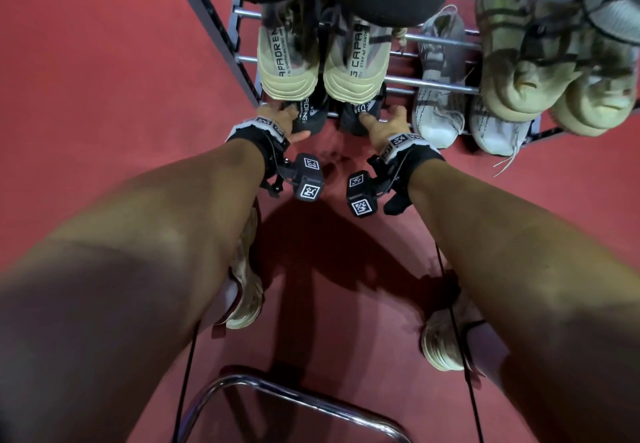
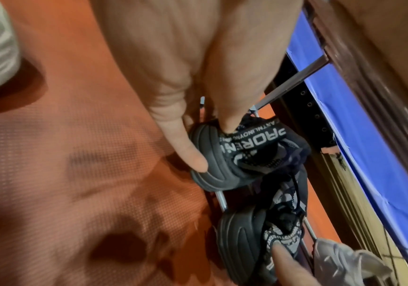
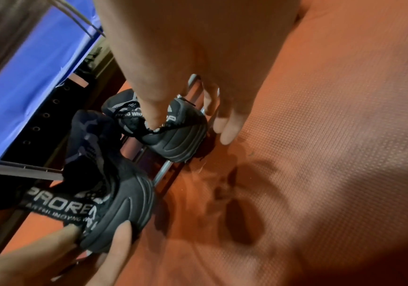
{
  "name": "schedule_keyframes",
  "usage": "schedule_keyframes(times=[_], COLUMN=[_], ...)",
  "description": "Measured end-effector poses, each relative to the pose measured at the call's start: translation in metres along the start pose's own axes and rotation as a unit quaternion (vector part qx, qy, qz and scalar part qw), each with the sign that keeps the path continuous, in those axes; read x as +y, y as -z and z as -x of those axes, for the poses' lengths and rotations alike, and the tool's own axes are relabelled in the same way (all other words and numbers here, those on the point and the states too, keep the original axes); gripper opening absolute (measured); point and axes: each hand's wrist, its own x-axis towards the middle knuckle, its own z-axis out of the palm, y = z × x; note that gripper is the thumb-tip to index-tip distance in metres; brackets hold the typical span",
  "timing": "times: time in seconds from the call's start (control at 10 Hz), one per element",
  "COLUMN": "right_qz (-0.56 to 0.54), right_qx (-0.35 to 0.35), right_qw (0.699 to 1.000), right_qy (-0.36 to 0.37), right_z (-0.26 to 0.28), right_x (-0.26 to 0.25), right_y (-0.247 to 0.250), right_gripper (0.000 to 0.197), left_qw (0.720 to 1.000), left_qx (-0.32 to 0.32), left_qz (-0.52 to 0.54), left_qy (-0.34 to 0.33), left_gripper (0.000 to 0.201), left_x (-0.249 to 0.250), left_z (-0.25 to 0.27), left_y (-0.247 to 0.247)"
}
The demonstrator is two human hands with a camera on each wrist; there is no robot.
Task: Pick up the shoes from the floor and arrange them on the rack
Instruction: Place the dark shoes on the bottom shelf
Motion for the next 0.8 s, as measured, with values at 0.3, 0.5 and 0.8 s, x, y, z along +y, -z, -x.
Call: schedule_keyframes(times=[0.3, 0.5, 0.8], right_qz=[0.12, 0.223, 0.188], right_qx=[0.023, 0.013, 0.045], right_qw=[0.992, 0.968, 0.975], right_qy=[0.043, 0.116, 0.112], right_z=[-0.005, -0.009, 0.0], right_x=[-0.007, -0.01, -0.009], right_y=[-0.02, -0.025, -0.034], right_gripper=[0.074, 0.052, 0.059], left_qw=[0.963, 0.929, 0.94], left_qx=[0.152, 0.15, 0.166], left_qz=[-0.177, -0.312, -0.292], left_qy=[-0.136, -0.134, -0.062], left_gripper=[0.075, 0.076, 0.062], left_x=[0.0, 0.002, 0.016], left_z=[0.019, 0.03, 0.053], left_y=[-0.022, -0.018, -0.041])
